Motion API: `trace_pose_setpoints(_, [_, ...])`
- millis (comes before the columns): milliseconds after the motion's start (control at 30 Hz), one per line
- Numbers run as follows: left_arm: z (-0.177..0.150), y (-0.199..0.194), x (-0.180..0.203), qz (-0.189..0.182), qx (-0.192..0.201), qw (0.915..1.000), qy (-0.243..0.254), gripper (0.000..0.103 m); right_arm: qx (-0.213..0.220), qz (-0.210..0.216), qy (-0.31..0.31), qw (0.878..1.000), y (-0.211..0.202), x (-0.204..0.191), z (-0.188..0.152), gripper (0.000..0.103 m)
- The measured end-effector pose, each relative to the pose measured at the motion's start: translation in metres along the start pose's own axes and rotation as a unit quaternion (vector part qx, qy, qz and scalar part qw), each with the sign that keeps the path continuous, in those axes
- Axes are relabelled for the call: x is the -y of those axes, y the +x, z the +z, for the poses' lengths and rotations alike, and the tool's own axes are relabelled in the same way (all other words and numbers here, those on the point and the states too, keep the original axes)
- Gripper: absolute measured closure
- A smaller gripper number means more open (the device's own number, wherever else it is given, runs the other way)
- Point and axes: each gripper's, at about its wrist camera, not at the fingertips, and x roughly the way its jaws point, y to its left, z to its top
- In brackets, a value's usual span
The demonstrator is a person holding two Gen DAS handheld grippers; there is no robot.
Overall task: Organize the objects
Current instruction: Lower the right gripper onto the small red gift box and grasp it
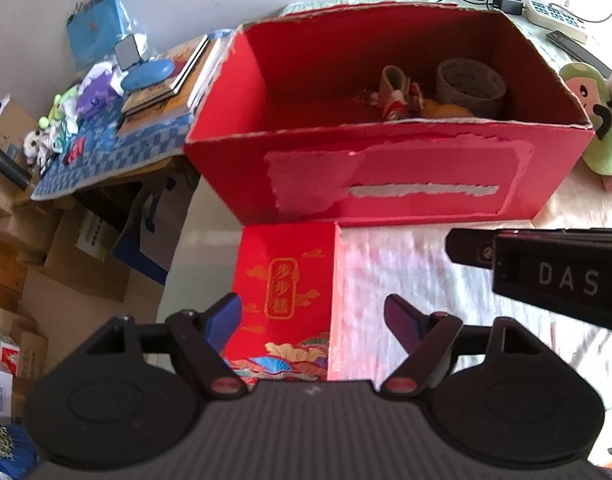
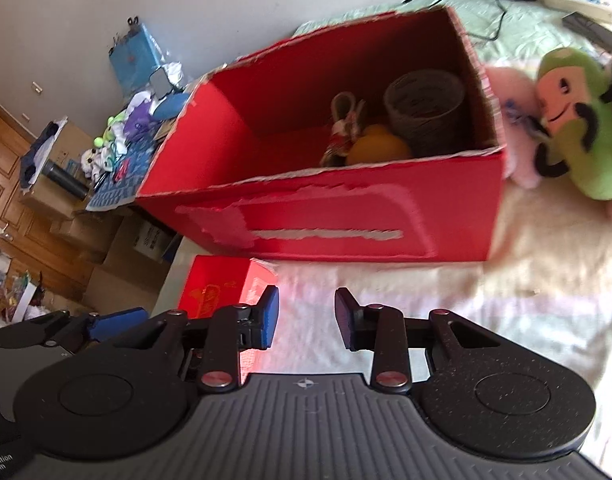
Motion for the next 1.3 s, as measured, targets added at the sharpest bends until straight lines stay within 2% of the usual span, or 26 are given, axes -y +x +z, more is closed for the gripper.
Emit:
trace_pose_setpoints(500, [-0.003,0.026,-0.04,-0.024,-0.021,0.9993,-0.019,0.018,-0.057,0.036,0.03,0.997,0.039,-0.026,0.007,0.068])
trace_pose_setpoints(767, [-0.011,0.04,-0.06,-0.064,-0.03,0.997,-0.03,0.017,-0.073,0.038,0.027,0.996,0.054,-0.037,0.009,0.067])
trace_pose_setpoints(867, [-0.011,0.043,-0.065,-0.074,-0.029,0.9964,-0.028,0.014,-0.081,0.035,0.029,0.996,0.061,-0.04,0.009,0.067])
trace_pose_setpoints(1100, [-0.015,0.055,-0.065,-0.106,-0.041,0.9934,-0.016,0.013,-0.096,0.039,0.038,0.994,0.076,-0.048,0.006,0.061])
trace_pose_setpoints(1200, [-0.015,0.058,-0.063,-0.111,-0.044,0.9928,-0.006,0.013,-0.105,0.038,0.04,0.993,0.08,-0.05,0.005,0.055])
trace_pose_setpoints(1300, [-0.016,0.063,-0.065,-0.118,-0.049,0.9918,-0.01,0.012,-0.105,0.036,0.037,0.993,0.081,-0.051,0.005,0.054])
